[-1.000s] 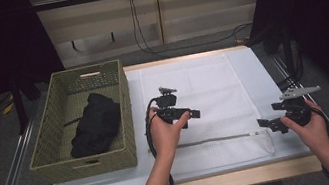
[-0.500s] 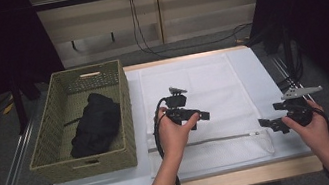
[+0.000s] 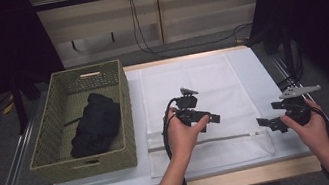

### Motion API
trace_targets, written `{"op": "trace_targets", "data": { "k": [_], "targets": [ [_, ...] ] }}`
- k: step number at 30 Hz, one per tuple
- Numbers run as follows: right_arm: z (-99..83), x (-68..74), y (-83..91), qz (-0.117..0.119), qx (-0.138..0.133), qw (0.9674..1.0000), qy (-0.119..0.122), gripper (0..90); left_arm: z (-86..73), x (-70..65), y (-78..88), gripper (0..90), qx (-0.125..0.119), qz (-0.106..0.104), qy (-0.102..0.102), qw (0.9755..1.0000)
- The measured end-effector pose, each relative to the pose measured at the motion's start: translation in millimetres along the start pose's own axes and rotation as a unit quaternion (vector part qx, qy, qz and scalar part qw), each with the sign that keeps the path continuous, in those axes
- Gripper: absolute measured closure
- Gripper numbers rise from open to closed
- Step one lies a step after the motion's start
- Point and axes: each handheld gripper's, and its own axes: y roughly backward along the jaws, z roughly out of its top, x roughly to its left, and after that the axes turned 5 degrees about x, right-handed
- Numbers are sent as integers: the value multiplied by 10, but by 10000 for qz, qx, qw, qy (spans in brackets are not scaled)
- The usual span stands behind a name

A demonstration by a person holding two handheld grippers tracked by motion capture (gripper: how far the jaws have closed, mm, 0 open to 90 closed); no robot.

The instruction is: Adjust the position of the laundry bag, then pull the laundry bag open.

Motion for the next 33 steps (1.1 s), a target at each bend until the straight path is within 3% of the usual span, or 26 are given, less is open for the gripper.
{"op": "trace_targets", "data": {
  "k": [5, 7, 10, 12, 13, 15, 17, 20, 21, 22, 23, 24, 29, 30, 32, 33],
  "targets": [
    [2, 14, -34, 20, 35, 10000, 76, 67, -4, -22, -8, 197, 27, -4, 13, 10000],
    [-5, 18, -33, 10, 51, 10000, 82, 67, -3, -53, -35, 197, -86, -55, 162, 9998],
    [-11, -4, -35, -10, 17, 10000, 92, 67, 2, -50, -33, 194, -15, -45, 59, 10000],
    [-9, -11, -35, 2, 21, 10000, 85, 67, 5, -68, -55, 193, -81, -69, 165, 9998],
    [-8, -21, -34, -3, 16, 10000, 67, 67, 7, -44, -56, 193, 78, -69, -44, 9999],
    [-9, -23, -29, 6, 13, 10000, 77, 67, 7, -85, -88, 194, -21, -119, 134, 9998],
    [-9, -21, -17, 6, 32, 10000, 72, 67, 15, -93, -90, 195, 39, -114, 36, 9999],
    [-13, -22, -14, -12, 13, 10000, 47, 67, 21, -136, -122, 197, -14, -148, 99, 9998],
    [-16, -23, -12, -2, 24, 10000, 52, 67, 26, -120, -117, 200, 142, -129, -89, 9998],
    [-19, -26, -11, -3, 21, 10000, 75, 67, 22, -151, -147, 202, 39, -150, 53, 9999],
    [-19, -28, -13, 9, 7, 10000, 94, 67, 22, -151, -147, 202, 39, -150, 53, 9999],
    [-19, -27, -11, 17, 17, 10000, 81, 67, 24, -157, -160, 205, 175, -139, -54, 9997],
    [-18, -23, -24, -20, 36, 10000, 61, 67, 37, -176, -187, 218, 215, -151, -112, 9996],
    [-19, -24, -32, 18, 58, 9999, 83, 67, 48, -197, -202, 221, 155, -197, -7, 9997],
    [-18, -24, -32, 14, 66, 9999, 82, 67, 55, -200, -201, 227, 155, -188, -26, 9997],
    [-18, -16, -20, -13, 37, 10000, 59, 67, 63, -189, -188, 231, 225, -179, -137, 9995]
  ]
}}
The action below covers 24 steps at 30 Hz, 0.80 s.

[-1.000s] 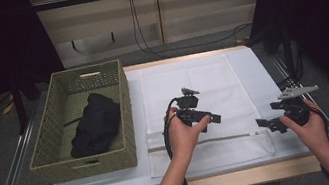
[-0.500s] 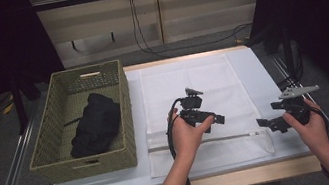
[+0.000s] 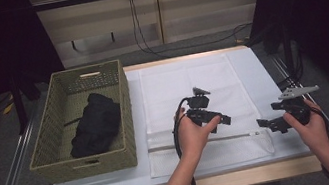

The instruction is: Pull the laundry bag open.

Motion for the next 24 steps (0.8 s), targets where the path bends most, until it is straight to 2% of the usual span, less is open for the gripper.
{"op": "trace_targets", "data": {
  "k": [3, 4, 6, 7, 8, 9, 10, 13, 14, 16, 17, 18, 19, 20, 24],
  "targets": [
    [-1, -1, 11, 37, -1, 10000, 38, 67, 0, -24, -11, 231, -37, -47, 25, 10000],
    [0, -5, 11, 27, -18, 10000, 42, 67, 0, -24, -10, 231, 13, -33, -46, 10000],
    [2, -1, 12, 10, -21, 10000, 12, 67, -4, -49, -28, 241, 27, -55, -29, 10000],
    [4, 1, 14, 24, -22, 10000, 24, 67, -5, -56, -34, 243, -5, -67, -5, 10000],
    [5, 2, 16, 21, -37, 10000, 45, 67, -6, -76, -50, 246, -128, -86, 141, 9998],
    [6, 3, 20, 39, -38, 10000, 62, 67, -5, -83, -55, 249, -141, -123, 176, 9997],
    [8, 6, 22, 46, -43, 10000, 66, 67, -3, -64, -39, 255, 8, -123, 23, 9999],
    [10, 6, 20, 54, -50, 9999, 80, 67, -2, -72, -45, 296, 19, -163, 2, 9999],
    [11, 12, 20, 54, -12, 10000, 57, 67, -1, -113, -62, 307, -103, -194, 231, 9995],
    [12, 11, 22, 57, -30, 10000, 76, 67, 7, -114, -61, 331, -98, -203, 177, 9996],
    [13, 10, 26, 50, -42, 9999, 82, 67, 9, -118, -62, 343, -37, -275, 259, 9993],
    [13, 11, 27, 51, -35, 9999, 79, 67, 12, -106, -66, 365, 54, -380, 235, 9990],
    [12, 10, 27, 49, -37, 10000, 79, 67, 12, -106, -66, 378, 54, -380, 235, 9990],
    [11, 12, 23, 55, -32, 9999, 88, 67, 8, -117, -83, 383, 150, -274, 98, 9995],
    [10, 22, 20, 43, -21, 10000, 87, 67, -8, -122, -123, 446, 222, -379, 161, 9989]
  ]
}}
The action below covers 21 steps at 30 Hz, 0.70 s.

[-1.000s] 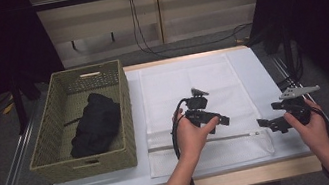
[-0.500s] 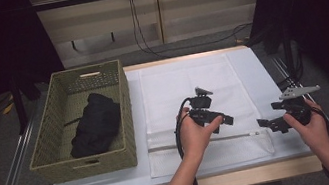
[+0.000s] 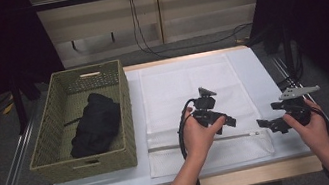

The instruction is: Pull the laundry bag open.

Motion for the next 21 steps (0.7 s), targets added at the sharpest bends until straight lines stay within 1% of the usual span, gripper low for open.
{"op": "trace_targets", "data": {
  "k": [1, 2, 4, 5, 6, 9, 11, 14, 15, 16, 18, 19, 20, 21],
  "targets": [
    [-1, 2, 1, 7, 0, 10000, 8, 67, -6, 7, -16, 446, 14, -66, 66, 10000],
    [-3, 3, 2, 5, 12, 10000, -4, 67, -18, 8, -53, 495, 52, -23, 117, 9999],
    [-5, 5, 6, 12, 17, 10000, -6, 67, -23, 11, -76, 515, 85, -36, 108, 9999],
    [-6, 4, 10, 21, 16, 10000, 4, 67, -26, 0, -90, 525, 75, -38, 135, 9999],
    [-7, 1, 13, 10, 8, 10000, 6, 67, -27, -11, -101, 539, 91, 32, 110, 9999],
    [-11, -6, 17, 1, -17, 10000, 6, 67, -23, -22, -120, 566, 120, -11, 84, 9999],
    [-14, -15, 14, -3, 5, 10000, -27, 66, -14, -44, -138, 584, 173, -5, -7, 9998],
    [-16, -18, 11, -8, 9, 10000, -26, 67, -16, -66, -159, 599, 167, -3, 22, 9999],
    [-16, -18, 10, -5, 11, 10000, -24, 66, -18, -76, -169, 608, 213, 94, -2, 9997],
    [-14, -12, 12, -16, 2, 10000, -30, 67, -27, -85, -199, 618, 222, 147, -1, 9996],
    [-13, -8, 15, -26, 5, 10000, -38, 67, -28, -88, -213, 630, 256, 143, -22, 9996],
    [-12, -5, 21, -10, 5, 10000, -24, 66, -35, -99, -226, 641, 278, 191, -23, 9994],
    [-11, -3, 22, -14, -4, 10000, -17, 66, -39, -114, -241, 656, 219, 174, 44, 9996],
    [-10, -1, 26, -10, 1, 10000, -31, 66, -39, -114, -241, 659, 219, 174, 44, 9996]
  ]
}}
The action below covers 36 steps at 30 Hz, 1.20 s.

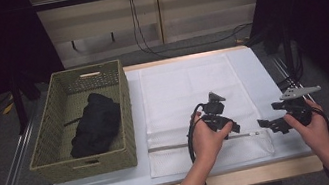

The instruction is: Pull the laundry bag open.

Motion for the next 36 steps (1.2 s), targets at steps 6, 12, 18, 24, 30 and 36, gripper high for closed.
{"op": "trace_targets", "data": {
  "k": [6, 12, 18, 24, 30, 36],
  "targets": [
    [-4, -7, -10, -6, 2, 10000, 14, 66, -15, -10, -85, 687, 85, 17, 2, 10000],
    [-5, -4, -11, -9, 7, 10000, -3, 66, 2, -43, -159, 702, 139, -43, -25, 9999],
    [-5, -8, -7, 11, -10, 10000, -12, 66, 70, -130, -236, 711, 160, 65, 26, 9998],
    [-12, -23, 3, 14, -7, 10000, -50, 66, 95, -169, -303, 724, 218, 67, 12, 9997],
    [-21, -35, 0, 1, 11, 10000, -34, 66, 102, -178, -311, 729, 208, -28, 40, 9998],
    [-23, -40, 2, -1, 10, 10000, -49, 66, 104, -195, -381, 726, 234, -65, 0, 9997]
  ]
}}
